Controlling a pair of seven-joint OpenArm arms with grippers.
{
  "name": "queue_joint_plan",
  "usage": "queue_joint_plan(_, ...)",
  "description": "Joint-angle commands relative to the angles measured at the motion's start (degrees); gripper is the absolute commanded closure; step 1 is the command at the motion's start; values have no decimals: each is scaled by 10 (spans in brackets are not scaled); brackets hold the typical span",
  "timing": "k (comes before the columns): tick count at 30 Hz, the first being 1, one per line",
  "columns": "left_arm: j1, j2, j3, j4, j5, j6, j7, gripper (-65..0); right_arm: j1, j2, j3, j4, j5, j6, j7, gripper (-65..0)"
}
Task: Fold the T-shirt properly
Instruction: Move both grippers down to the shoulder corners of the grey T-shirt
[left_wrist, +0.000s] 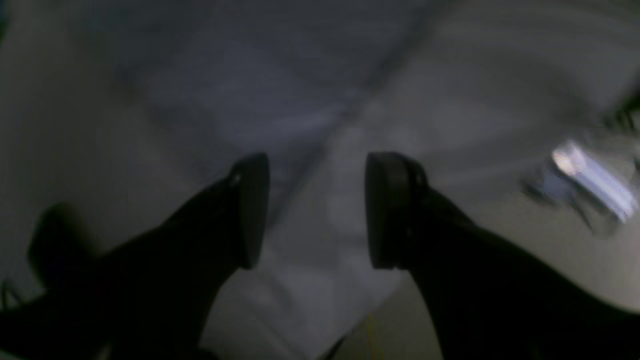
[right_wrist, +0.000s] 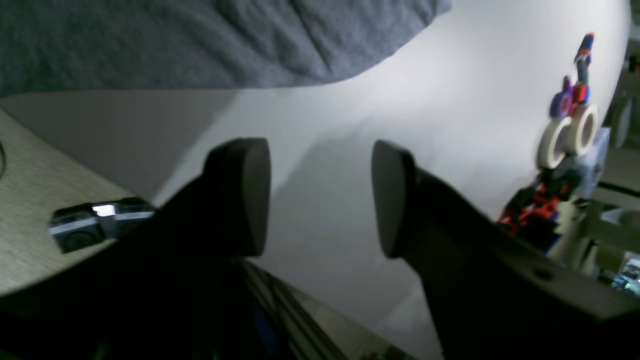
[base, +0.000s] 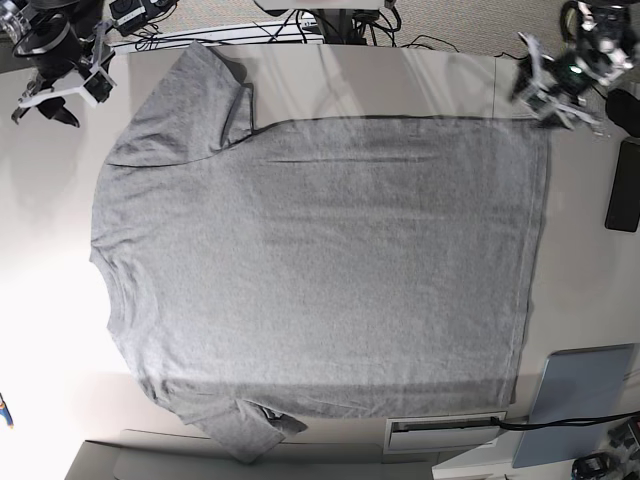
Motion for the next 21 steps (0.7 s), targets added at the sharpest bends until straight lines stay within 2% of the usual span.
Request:
queue_joint_plan(1,-9,-15,9,-3,16,39,-4,-318,-4,10,4,8,-1,-7,9,-322)
queue_joint_plan(3,-22,-25,37,-24,30,67,0,-318,-3,11,5,8,-1,-7,9,-322)
queue_joint_plan(8,-60,-31,70,-75,71,64,-1,-318,3,11,5,8,-1,-7,9,-322)
queue_joint_plan(13,-94,-31,71,-128,75,60,-10,-318,4,11,5,8,-1,-7,12,-322)
queue_joint_plan(17,-130,-31,71,-158,75,25,-22,-318,7,11,4,8,-1,-5,18,-322)
queue_joint_plan(21,-149,-32,71,-180,75,12,-22,-312,18,11,4,7,-28,4,20,-322)
